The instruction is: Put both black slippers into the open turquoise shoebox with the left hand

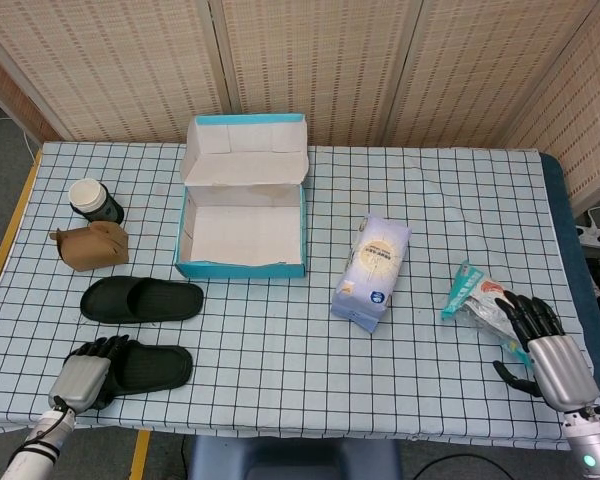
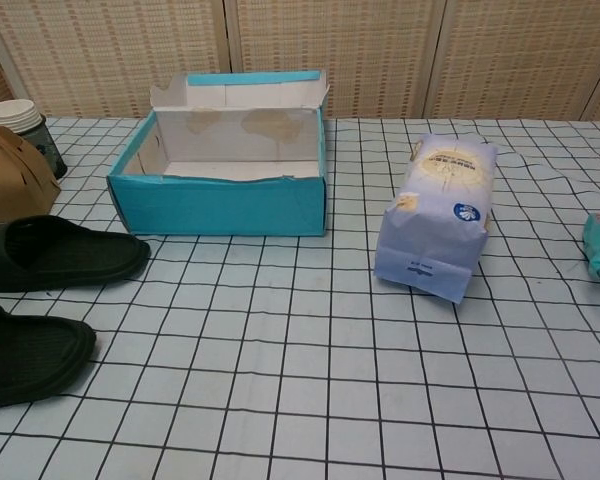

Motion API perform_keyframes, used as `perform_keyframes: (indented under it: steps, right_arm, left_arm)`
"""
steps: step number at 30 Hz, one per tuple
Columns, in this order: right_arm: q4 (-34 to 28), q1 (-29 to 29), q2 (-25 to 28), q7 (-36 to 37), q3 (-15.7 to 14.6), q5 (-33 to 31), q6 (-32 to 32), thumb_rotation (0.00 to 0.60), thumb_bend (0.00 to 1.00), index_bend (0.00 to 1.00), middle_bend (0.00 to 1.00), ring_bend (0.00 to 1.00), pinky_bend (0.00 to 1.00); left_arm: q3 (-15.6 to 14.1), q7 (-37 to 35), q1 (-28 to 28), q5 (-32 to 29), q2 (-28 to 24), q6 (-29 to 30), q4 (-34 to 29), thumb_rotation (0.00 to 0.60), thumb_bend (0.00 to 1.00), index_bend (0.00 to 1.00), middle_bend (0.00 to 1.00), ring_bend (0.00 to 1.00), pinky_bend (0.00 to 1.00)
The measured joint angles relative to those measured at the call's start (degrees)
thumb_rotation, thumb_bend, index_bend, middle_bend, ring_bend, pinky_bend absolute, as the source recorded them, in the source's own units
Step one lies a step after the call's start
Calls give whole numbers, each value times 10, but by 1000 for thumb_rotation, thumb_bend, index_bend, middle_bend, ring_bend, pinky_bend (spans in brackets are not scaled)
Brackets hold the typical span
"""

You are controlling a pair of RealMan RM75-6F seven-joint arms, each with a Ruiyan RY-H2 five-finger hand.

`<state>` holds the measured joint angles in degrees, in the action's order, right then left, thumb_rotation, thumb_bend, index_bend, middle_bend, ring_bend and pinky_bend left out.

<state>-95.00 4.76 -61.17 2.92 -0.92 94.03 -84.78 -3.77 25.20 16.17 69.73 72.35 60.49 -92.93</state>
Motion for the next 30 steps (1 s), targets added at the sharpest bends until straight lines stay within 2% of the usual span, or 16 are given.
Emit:
perform_keyframes:
  steps: [3, 8, 12, 17, 23, 27, 30]
  right_arm:
    - [-2, 0, 0, -2, -1, -1, 1, 600, 180, 0, 0, 0, 0]
    - [-4, 1, 0, -4, -2, -2, 5, 600, 180, 0, 0, 0, 0]
    - [-6, 1, 0, -4, -3, -2, 7, 600, 180, 0, 0, 0, 0]
    - [-7, 1, 2, 1, -3, -3, 7, 600, 181, 0, 0, 0, 0]
    - [-6, 1, 2, -1, -2, -5, 8, 600, 180, 0, 0, 0, 0]
    - [-6, 3, 0, -5, -2, -6, 14, 600, 180, 0, 0, 0, 0]
    - [-7, 5, -2, -9, -2, -7, 17, 600, 180, 0, 0, 0, 0]
  left_arm:
    - [0, -11, -2, 9, 5, 8, 8, 600, 400, 323, 405, 389, 427]
    - [0, -29, -9, 30, 6, 32, 12, 600, 513, 434, 520, 503, 530]
    - [-1, -41, -18, 55, 0, 63, 6, 600, 557, 454, 538, 518, 550]
    - [6, -51, -26, 72, -24, 98, -19, 600, 560, 470, 559, 536, 570]
    - [23, -97, -28, 117, -64, 138, -62, 600, 560, 474, 565, 541, 576]
    - [47, -132, -9, 149, -95, 145, -101, 600, 559, 473, 565, 541, 576]
    - [71, -141, 20, 148, -109, 125, -119, 600, 560, 471, 564, 541, 574]
